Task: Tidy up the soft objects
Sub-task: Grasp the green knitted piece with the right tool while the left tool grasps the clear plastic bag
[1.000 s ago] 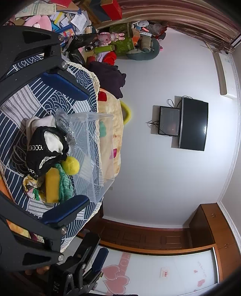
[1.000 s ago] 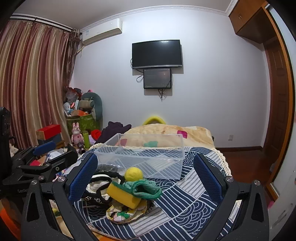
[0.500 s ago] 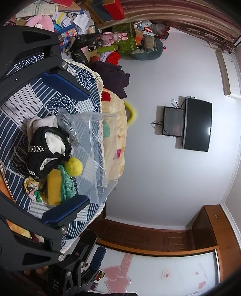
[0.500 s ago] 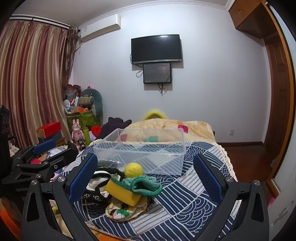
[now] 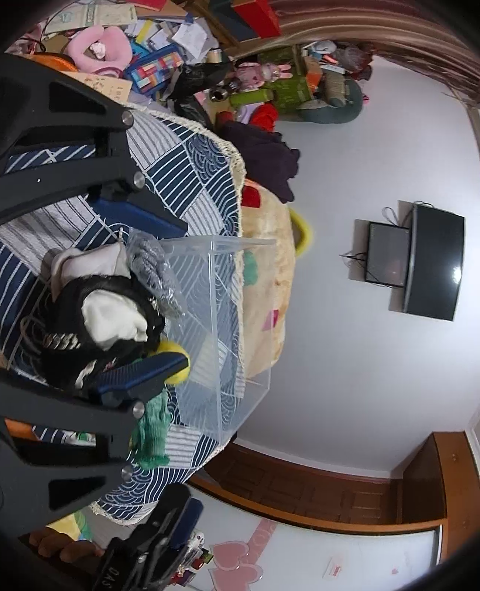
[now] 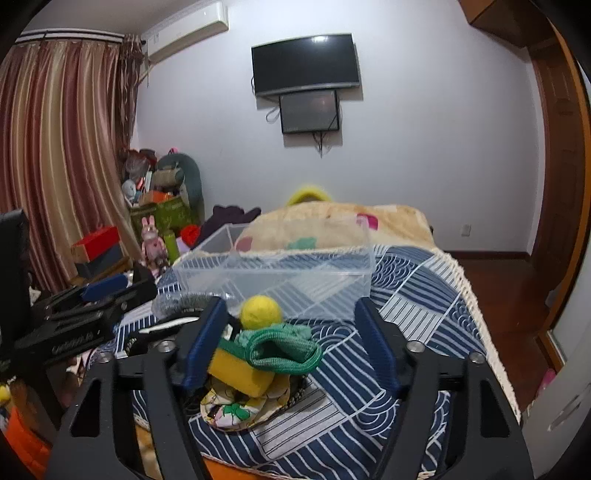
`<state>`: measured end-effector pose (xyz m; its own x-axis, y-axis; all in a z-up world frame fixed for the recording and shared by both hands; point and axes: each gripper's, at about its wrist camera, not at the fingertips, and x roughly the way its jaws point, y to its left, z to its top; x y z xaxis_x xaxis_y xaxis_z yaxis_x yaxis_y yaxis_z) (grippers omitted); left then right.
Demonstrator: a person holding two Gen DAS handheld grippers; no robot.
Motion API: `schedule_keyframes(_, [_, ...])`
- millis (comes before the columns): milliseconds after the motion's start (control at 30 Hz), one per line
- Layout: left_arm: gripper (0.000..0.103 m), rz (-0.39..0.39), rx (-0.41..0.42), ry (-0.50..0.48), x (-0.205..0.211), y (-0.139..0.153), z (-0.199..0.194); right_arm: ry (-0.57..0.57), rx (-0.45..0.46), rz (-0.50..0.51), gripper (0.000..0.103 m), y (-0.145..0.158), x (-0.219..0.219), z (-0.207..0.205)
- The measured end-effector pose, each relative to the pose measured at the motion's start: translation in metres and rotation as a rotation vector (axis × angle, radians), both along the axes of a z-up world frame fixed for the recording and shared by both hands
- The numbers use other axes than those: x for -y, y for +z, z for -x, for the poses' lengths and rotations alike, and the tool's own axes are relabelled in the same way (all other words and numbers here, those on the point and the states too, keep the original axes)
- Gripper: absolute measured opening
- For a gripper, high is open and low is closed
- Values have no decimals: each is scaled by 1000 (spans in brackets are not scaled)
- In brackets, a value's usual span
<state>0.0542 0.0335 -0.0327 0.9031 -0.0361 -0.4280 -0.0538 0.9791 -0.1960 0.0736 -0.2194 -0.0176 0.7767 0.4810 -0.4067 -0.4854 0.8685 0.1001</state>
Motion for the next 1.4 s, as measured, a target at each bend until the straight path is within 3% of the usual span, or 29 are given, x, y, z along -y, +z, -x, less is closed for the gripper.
schedule_keyframes(233, [60,66,-62,-5,-11,-14,-28,20,-80,24,47,-15,-8,-16])
schedule_keyframes(533, [60,77,-159,-18,-19,-38,-51,52,-168,39,47,-31,-15,-30])
schedule_keyframes(733, [60,82,-176,-23,-27,-45,-55,40,-225,30,47,-40,-11,-41])
schedule_keyframes(800, [59,78,-179,-24,-29,-46,-55,39,-240,17,40,-41,-8,-43])
schedule_keyframes(900, [50,60,-168,-39,-27,-47,-54,41,-266,7,24,-44,-4,-48])
schedule_keyframes(1067, [36,42,-158,-43,-25,-47,-52,61,-300,-29,15,-48,1,-51])
schedule_keyframes(1333, [17,46,-117,-38,-25,-32,-35,35,-226,3,12,-36,0,-41])
schedule_keyframes(1400, [17,34,-99,-35,-23,-26,-30,29,-206,6,11,-31,0,-39])
